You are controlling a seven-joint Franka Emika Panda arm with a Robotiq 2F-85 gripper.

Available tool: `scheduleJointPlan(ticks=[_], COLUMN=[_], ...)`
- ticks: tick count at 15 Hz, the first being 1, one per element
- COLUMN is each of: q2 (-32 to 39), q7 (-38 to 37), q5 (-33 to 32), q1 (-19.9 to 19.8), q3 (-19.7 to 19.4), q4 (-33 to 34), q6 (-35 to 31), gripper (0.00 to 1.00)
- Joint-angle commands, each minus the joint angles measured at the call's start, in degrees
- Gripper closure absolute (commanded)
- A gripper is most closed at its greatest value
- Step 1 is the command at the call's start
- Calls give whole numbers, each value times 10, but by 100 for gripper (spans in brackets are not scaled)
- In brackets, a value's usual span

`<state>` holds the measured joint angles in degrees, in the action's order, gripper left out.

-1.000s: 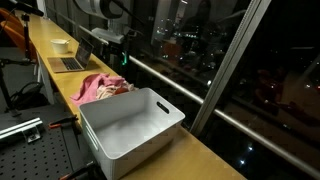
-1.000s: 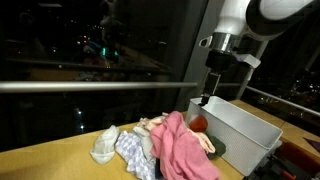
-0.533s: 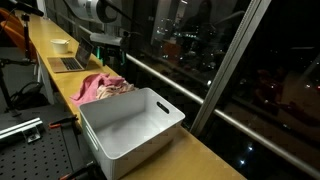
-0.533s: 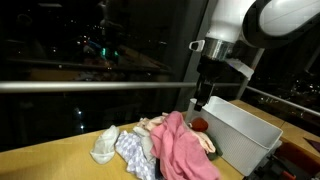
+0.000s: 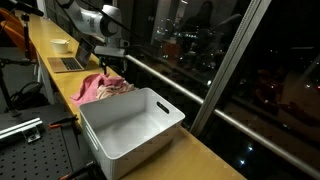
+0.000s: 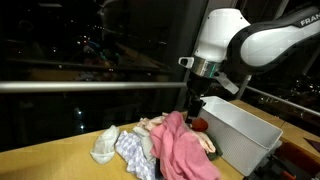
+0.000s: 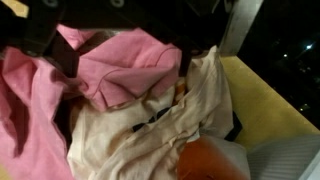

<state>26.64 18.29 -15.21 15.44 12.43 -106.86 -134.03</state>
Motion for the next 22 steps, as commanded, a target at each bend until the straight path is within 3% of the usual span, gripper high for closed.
scheduleJointPlan(ticks=[1, 11, 13, 22], q2=[56, 158, 157, 89], q7=[31, 64, 68, 84], q5=[-1, 29, 43, 117], q1=[-13, -54, -65, -127], q3=[-1, 13, 16, 30], q4=[30, 61, 57, -2], q6=[-34, -74, -71, -67], gripper=[0, 0, 26, 94])
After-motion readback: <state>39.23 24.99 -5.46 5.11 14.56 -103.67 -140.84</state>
